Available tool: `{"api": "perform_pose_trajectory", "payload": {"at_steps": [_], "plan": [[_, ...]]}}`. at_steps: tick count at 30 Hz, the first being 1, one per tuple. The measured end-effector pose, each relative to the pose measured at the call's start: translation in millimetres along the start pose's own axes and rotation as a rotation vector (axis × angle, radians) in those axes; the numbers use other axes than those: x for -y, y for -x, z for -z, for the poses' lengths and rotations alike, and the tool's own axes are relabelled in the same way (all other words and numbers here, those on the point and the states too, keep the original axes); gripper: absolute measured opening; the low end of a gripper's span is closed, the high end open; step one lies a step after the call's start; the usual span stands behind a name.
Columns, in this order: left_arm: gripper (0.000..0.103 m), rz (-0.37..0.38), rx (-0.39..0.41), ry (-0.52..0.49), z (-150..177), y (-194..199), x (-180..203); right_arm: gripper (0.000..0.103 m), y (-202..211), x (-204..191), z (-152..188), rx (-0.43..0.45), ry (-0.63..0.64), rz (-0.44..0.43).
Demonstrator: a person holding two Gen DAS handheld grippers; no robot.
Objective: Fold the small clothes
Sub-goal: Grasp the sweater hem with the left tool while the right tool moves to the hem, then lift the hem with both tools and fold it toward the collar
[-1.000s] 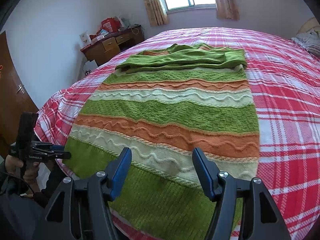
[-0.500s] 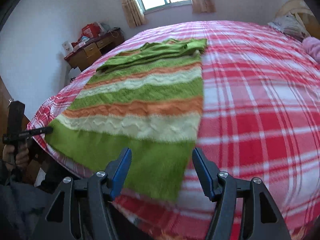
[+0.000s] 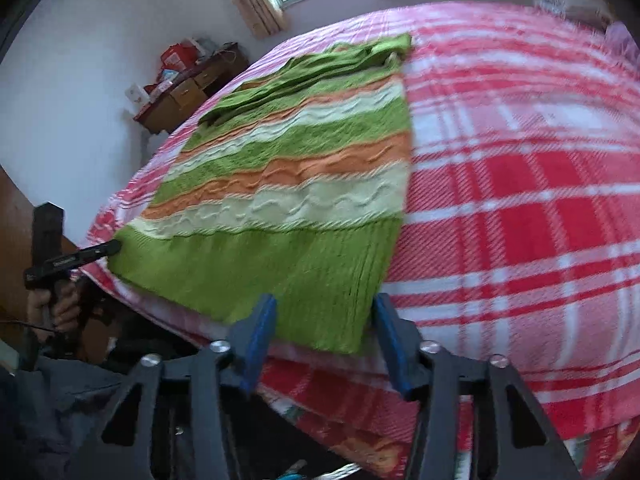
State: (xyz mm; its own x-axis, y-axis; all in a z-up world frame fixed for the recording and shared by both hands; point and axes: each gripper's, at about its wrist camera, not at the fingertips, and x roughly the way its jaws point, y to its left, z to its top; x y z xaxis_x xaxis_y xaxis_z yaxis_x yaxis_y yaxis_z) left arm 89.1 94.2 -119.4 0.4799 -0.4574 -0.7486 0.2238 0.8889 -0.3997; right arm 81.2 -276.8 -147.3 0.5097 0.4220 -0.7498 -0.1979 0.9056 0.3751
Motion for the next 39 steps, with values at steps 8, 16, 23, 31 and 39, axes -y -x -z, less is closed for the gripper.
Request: {"api": "perform_pose_trajectory", "payload": {"at_steps": [8,16,23,31,39], "plan": [[0.008,0.015,0.003,0.017,0,-1,-3,0.005,10,21,2,0.082,-0.085,-0.061],[0.008,0.061,0.109,0.040,-14,19,-1,0.005,50,6,-16,0.250,-0.047,-0.216],[0.005,0.108,0.182,0.092,-38,29,-8,0.005,63,13,-44,0.318,-0.122,-0.327],[0.004,0.112,0.232,0.114,-67,28,-10,0.004,69,8,-93,0.386,-0.101,-0.357],[0.004,0.135,0.299,0.158,-110,30,-17,0.004,74,3,-143,0.451,-0.077,-0.346]]}}
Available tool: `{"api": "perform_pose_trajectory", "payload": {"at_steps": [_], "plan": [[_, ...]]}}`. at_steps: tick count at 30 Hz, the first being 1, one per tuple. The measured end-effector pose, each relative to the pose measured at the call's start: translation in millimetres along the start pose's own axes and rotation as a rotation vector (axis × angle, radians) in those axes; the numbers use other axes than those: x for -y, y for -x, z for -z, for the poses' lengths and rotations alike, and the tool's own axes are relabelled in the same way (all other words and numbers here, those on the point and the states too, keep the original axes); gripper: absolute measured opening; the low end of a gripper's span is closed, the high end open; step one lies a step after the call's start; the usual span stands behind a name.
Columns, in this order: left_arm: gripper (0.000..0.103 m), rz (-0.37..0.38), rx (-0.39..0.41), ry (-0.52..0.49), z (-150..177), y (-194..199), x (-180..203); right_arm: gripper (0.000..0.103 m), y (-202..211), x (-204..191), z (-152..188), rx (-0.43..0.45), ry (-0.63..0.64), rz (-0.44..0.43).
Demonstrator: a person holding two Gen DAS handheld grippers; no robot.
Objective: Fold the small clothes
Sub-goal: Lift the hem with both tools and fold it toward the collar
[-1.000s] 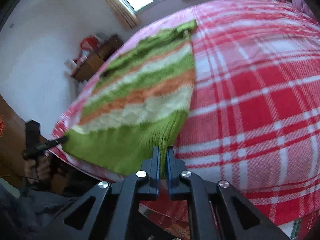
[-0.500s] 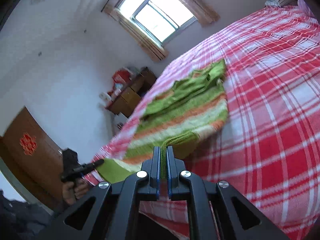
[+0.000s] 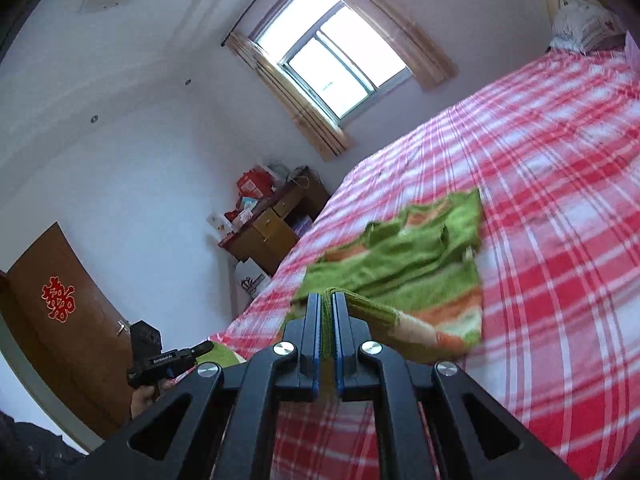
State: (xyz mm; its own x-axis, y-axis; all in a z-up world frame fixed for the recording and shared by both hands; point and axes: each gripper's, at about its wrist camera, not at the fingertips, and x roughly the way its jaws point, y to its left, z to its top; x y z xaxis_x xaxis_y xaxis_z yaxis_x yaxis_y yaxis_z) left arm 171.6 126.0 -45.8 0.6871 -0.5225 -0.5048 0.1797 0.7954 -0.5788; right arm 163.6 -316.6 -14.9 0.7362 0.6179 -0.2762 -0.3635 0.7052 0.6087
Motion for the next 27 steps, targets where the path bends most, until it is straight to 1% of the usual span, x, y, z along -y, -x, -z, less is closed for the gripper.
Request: {"api": "perform_pose_trajectory", "payload": {"at_steps": [5,12,14,20,23,27], "plan": [[0.004,0.015,0.021,0.043,-34,-15,-4,0.004,-21,-7,-34,0.022,0.030,0.001],[0.004,0.004,0.064,0.045,-82,-33,-5,0.004,-54,-10,-81,0.041,0.081,0.022],[0.004,0.028,0.051,0.054,-97,-43,-7,0.004,-66,-8,-93,0.041,0.090,0.037],[0.004,0.003,0.034,0.040,-130,-77,-6,0.004,-102,15,-121,0.032,0.086,0.080],[0.004,0.007,-0.003,0.055,-144,-98,-9,0.004,-121,30,-131,0.024,0.078,0.105],[0.004,-0.026,-0.032,0.025,-157,-125,-10,0.004,-152,56,-140,-0.003,0.057,0.140]]}}
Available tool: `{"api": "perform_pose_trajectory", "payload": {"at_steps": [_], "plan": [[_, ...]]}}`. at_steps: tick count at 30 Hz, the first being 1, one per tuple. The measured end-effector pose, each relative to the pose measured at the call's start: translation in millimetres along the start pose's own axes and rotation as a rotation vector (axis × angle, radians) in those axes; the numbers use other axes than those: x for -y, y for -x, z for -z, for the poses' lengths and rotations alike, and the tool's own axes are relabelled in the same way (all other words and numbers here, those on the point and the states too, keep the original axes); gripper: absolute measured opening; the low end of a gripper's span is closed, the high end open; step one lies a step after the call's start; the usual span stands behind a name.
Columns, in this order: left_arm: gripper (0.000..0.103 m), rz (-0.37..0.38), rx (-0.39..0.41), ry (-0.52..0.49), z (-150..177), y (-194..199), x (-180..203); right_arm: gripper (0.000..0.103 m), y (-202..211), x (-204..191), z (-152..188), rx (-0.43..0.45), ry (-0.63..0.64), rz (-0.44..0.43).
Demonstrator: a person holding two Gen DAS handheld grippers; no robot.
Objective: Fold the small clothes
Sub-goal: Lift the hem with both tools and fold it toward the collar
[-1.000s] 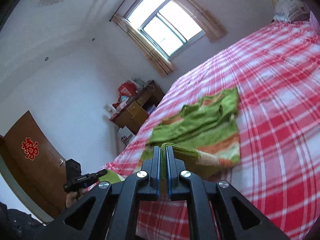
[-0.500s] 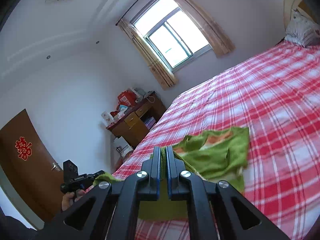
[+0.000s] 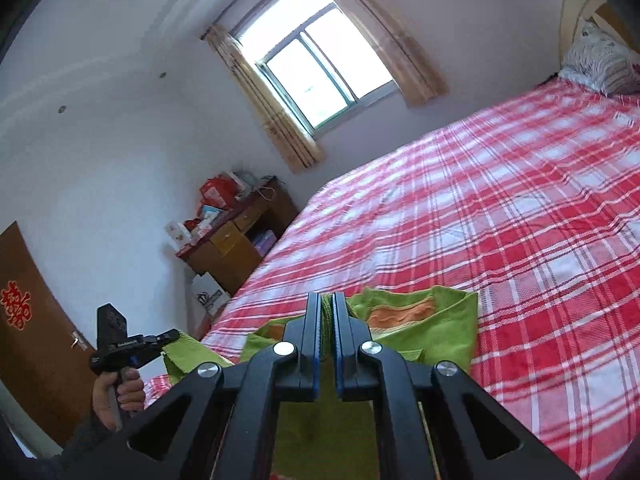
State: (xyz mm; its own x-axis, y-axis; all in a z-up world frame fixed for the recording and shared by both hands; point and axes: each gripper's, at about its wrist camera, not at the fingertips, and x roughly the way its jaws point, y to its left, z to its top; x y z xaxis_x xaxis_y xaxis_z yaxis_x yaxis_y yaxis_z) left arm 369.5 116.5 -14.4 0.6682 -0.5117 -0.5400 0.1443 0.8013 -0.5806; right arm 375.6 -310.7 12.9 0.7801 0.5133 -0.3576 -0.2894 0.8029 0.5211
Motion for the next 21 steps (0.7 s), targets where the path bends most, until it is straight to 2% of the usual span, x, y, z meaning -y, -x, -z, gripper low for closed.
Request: {"api": "perform_pose_trajectory", "payload": {"at_steps": [10,14,16,18,19,20,21], "plan": [[0.004,-0.096,-0.069,0.066,-29,-74,-37,0.004,-85,57,-13,-0.079,-0.037,0.113],[0.004,-0.157,-0.103,0.069,-31,-105,-51,0.004,-125,74,-15,-0.125,-0.024,0.166],[0.003,-0.222,-0.096,0.063,-31,-113,-56,0.005,-145,83,-14,-0.169,-0.024,0.184],[0.005,-0.260,-0.079,0.102,-32,-117,-68,0.005,-163,92,-13,-0.210,0.010,0.265],[0.010,-0.270,-0.087,0.137,-30,-116,-75,0.005,-168,97,-12,-0.215,0.024,0.313],[0.012,-0.262,-0.093,0.160,-28,-113,-80,0.007,-168,103,-12,-0.213,0.022,0.369],[0.015,-0.246,-0.089,0.171,-25,-109,-82,0.021,-165,107,-11,-0.206,0.012,0.382]]}}
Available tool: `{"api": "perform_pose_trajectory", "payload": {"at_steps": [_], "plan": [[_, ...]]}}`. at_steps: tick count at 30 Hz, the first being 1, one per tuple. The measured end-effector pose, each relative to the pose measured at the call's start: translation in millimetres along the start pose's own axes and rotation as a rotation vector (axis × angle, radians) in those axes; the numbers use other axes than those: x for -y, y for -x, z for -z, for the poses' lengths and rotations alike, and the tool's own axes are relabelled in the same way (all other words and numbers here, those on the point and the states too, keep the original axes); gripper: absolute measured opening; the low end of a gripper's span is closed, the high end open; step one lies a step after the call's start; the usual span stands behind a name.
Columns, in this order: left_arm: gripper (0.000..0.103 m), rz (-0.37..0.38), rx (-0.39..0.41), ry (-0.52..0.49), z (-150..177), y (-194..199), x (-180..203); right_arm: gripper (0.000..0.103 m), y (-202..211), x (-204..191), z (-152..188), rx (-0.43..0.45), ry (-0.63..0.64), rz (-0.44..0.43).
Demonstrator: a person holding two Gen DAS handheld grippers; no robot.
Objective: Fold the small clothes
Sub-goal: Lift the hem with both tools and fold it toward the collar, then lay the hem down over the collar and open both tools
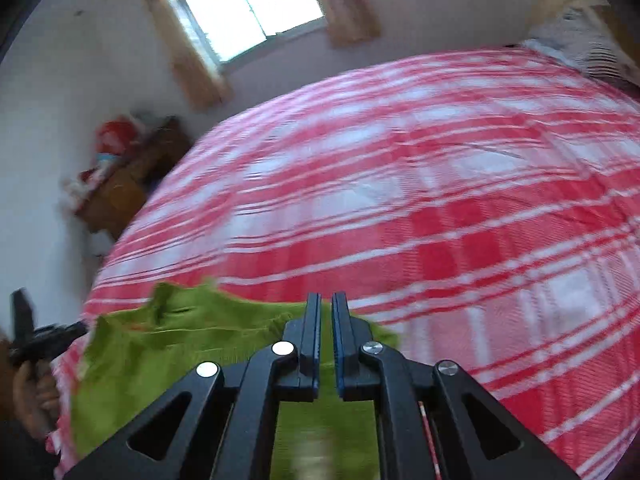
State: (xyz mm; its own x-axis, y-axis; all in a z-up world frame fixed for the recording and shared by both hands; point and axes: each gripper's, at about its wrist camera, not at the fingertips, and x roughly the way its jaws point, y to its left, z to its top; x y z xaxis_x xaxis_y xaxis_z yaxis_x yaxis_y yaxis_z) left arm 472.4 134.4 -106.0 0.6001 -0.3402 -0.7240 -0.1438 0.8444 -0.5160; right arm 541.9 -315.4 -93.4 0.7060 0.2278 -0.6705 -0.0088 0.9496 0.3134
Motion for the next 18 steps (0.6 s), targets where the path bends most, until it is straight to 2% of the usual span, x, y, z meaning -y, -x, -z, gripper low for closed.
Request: {"api": "perform_pose_trajectory", "payload": {"at_steps": [1,2,3,5,7,9,12,15,18], "plan": [[0.018,0.003,0.013,-0.001,5,6,-4,0.044,5,7,4,0.012,-0.017,-0.019],[0.019,-0.017,0.026,-0.019,9,11,-5,0.052,10,12,8,0.021,-0.022,-0.039],[0.023,-0.028,0.037,-0.044,14,15,-5,0.056,15,14,12,0.031,-0.022,-0.040],[0.034,-0.058,0.050,-0.124,25,22,1,0.056,28,17,22,0.048,-0.016,-0.044],[0.057,-0.111,0.048,-0.235,34,21,13,0.056,36,17,30,0.037,-0.006,-0.073],[0.066,-0.170,0.068,-0.342,38,20,27,0.056,37,9,33,0.014,0.034,-0.085],[0.066,-0.216,0.081,-0.456,42,16,47,0.056,35,-17,37,-0.012,0.148,-0.075],[0.066,-0.247,0.083,-0.516,42,6,57,0.056,28,-49,43,-0.047,0.289,-0.075],[0.064,-0.283,0.053,-0.560,45,-9,60,0.056,5,-73,51,-0.129,0.398,0.024]]}}
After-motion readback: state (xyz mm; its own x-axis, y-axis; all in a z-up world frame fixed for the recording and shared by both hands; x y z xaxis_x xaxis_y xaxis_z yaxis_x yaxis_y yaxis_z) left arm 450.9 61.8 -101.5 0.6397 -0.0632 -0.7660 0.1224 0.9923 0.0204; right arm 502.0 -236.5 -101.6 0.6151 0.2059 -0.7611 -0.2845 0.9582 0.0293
